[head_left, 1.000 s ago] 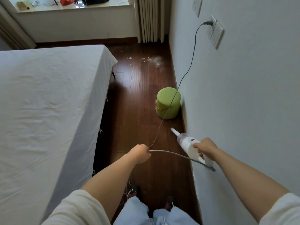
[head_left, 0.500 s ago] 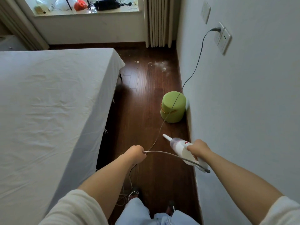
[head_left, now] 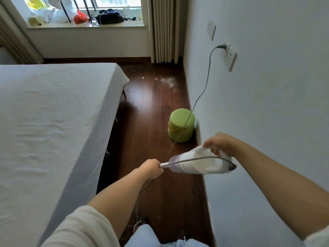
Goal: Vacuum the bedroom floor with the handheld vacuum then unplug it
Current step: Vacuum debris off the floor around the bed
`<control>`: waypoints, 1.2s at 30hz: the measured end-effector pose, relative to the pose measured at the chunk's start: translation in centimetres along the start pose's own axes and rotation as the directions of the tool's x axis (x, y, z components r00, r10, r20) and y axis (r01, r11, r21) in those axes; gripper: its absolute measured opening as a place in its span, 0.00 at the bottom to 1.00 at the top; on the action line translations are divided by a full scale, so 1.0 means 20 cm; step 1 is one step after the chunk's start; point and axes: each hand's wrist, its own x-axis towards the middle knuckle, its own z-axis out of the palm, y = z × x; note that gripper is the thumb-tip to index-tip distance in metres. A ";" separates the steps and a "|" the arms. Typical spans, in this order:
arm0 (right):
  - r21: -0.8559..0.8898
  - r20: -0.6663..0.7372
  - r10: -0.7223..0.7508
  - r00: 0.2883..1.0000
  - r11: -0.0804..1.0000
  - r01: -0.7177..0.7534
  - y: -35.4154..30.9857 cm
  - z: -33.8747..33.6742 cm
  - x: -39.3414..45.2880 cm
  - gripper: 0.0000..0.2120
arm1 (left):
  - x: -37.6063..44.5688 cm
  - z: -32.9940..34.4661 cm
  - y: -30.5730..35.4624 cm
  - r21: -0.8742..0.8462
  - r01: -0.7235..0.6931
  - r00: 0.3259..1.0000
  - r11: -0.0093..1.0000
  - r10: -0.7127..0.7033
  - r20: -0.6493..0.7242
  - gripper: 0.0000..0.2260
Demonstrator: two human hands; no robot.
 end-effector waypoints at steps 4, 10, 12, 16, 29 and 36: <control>0.018 -0.052 -0.025 0.998 1.000 0.026 0.01 0.20 0.08 0.12 | -0.03 -0.02 -0.11 -0.054 0.072 0.997 0.996 -0.074 -0.020 0.14; -0.032 -0.130 0.015 0.991 0.999 -0.019 0.06 0.48 0.26 0.15 | -0.10 -0.05 -0.39 -0.097 0.179 0.982 0.979 -0.184 -0.045 0.13; -0.053 -0.144 0.054 0.988 0.997 -0.062 0.07 0.52 0.30 0.16 | -0.10 -0.05 -0.46 -0.089 0.198 0.978 0.976 -0.203 -0.046 0.13; -0.062 -0.174 0.104 0.979 0.991 -0.117 0.08 0.55 0.40 0.13 | 0.00 -0.04 -0.48 -0.111 0.172 0.985 0.979 -0.174 -0.007 0.13; 0.078 -0.079 0.145 0.986 0.987 -0.139 -0.37 0.52 0.64 0.10 | 0.42 -0.47 -0.62 -0.103 0.082 0.996 0.991 -0.079 0.034 0.16; 0.010 -0.107 0.145 0.984 0.989 -0.145 -0.50 0.66 0.75 0.09 | 0.56 -0.64 -0.75 -0.037 0.090 0.995 0.995 -0.088 0.053 0.16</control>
